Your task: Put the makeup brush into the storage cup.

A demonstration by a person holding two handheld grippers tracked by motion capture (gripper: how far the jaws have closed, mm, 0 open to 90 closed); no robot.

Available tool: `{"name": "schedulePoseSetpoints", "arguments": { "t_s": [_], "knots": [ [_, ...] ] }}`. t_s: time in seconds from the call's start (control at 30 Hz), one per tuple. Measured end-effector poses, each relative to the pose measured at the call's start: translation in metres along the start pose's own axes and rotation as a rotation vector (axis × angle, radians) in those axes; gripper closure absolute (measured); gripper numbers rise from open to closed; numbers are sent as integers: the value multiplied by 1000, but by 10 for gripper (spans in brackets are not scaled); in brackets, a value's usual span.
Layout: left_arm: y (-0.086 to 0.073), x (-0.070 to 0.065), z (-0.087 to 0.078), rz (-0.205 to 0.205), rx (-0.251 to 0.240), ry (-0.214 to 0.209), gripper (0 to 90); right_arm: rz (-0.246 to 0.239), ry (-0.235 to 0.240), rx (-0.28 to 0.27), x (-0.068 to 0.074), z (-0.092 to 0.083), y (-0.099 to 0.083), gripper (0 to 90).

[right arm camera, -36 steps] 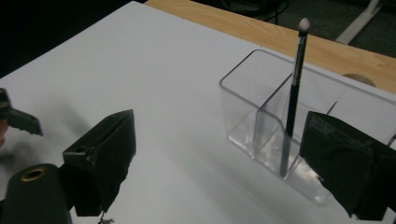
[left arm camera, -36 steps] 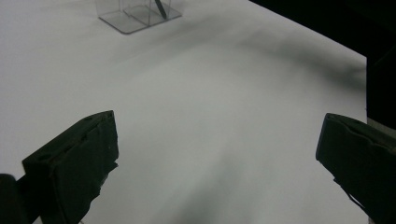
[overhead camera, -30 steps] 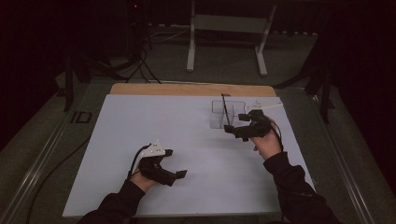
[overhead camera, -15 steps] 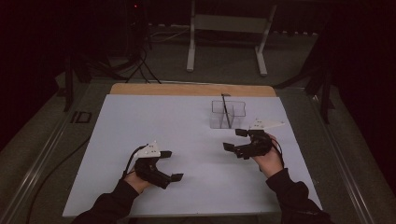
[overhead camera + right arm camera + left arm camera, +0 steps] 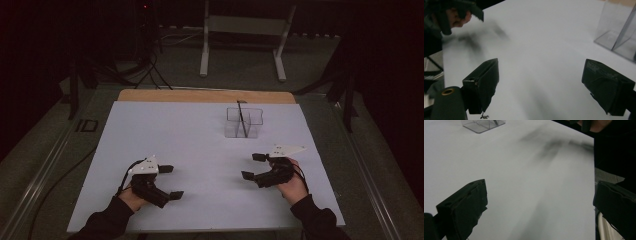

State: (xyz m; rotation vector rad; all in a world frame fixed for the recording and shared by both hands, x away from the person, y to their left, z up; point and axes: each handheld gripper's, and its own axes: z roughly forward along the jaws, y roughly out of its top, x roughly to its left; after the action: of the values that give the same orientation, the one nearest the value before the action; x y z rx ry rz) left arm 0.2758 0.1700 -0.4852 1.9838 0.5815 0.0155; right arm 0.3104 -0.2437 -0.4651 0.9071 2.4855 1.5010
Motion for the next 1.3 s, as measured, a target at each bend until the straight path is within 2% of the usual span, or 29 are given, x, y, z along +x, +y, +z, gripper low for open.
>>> {"name": "schedulePoseSetpoints", "arguments": {
  "t_s": [0.2, 0.4, 0.53, 0.73, 0.83, 0.9, 1.3],
  "knots": [
    [-9, 1, -10, 10, -25, 3, 3, -21, 13, 0, 3, -8, -15, 136],
    [-17, 1, -19, 16, -34, -5, 3, -22, -9, -4, 5, -18, -28, 137],
    [-22, 1, -25, 13, -29, 15, 3, -16, -14, -11, 5, -24, -33, 137],
    [-32, 3, -35, 10, -23, 40, 3, -28, -12, 20, 3, -28, -45, 138],
    [-37, 4, -38, 15, -22, 45, 3, -24, -6, 23, 3, -30, -49, 137],
    [-42, 7, -41, 4, -26, 46, 3, -35, -16, 19, 4, -32, -51, 137],
    [-50, 10, -41, -9, -44, 45, 3, -13, -7, 3, 1, -36, -59, 136]
  ]
}}
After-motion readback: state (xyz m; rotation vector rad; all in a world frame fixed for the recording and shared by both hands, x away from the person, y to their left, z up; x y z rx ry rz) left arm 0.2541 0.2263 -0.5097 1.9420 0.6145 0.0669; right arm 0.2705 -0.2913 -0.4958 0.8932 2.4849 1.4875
